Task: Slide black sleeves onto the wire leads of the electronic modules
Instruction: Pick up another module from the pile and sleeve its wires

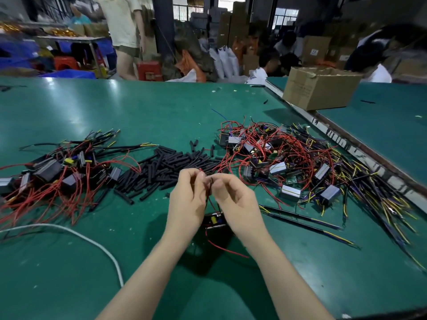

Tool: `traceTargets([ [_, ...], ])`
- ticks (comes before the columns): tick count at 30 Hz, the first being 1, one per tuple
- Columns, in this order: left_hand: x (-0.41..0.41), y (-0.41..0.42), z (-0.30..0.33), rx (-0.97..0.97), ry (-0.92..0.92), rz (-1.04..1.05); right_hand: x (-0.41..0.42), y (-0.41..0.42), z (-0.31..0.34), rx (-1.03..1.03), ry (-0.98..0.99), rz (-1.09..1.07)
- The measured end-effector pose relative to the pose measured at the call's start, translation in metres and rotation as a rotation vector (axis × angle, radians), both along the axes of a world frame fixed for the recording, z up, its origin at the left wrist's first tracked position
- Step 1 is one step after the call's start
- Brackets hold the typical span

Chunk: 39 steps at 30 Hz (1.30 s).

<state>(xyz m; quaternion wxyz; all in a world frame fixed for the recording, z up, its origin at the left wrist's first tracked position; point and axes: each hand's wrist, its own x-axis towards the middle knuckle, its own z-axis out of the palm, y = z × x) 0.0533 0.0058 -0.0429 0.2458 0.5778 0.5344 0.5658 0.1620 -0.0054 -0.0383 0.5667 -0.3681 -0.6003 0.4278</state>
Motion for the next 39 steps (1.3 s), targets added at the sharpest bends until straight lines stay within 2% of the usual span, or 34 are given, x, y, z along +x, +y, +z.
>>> traceTargets([
  [2, -0.004, 0.001, 0.0, -0.004, -0.073, -0.065, 0.001, -0.001, -0.001, 0.017, -0.063, 0.001],
  [6, -0.006, -0.005, 0.001, 0.035, -0.257, -0.169, 0.003, 0.002, 0.0, 0.009, 0.044, -0.003],
  [9, -0.004, -0.006, 0.002, -0.008, -0.348, -0.203, 0.005, 0.002, 0.001, -0.03, 0.075, -0.02],
  [15, -0.006, -0.01, 0.003, -0.037, -0.344, -0.241, 0.003, 0.0, -0.002, -0.011, -0.039, -0.141],
  [23, -0.008, -0.015, 0.008, -0.017, -0.306, -0.272, 0.003, 0.0, -0.004, 0.13, -0.169, -0.264],
  [32, -0.01, -0.015, 0.011, -0.089, -0.429, -0.273, 0.003, -0.003, -0.001, 0.258, -0.184, -0.254],
  [36, -0.01, -0.013, 0.012, -0.134, -0.477, -0.265, 0.002, -0.003, 0.001, 0.073, -0.076, -0.19],
  [39, -0.011, -0.013, 0.012, -0.128, -0.432, -0.261, 0.004, -0.002, 0.005, -0.078, -0.029, -0.098],
])
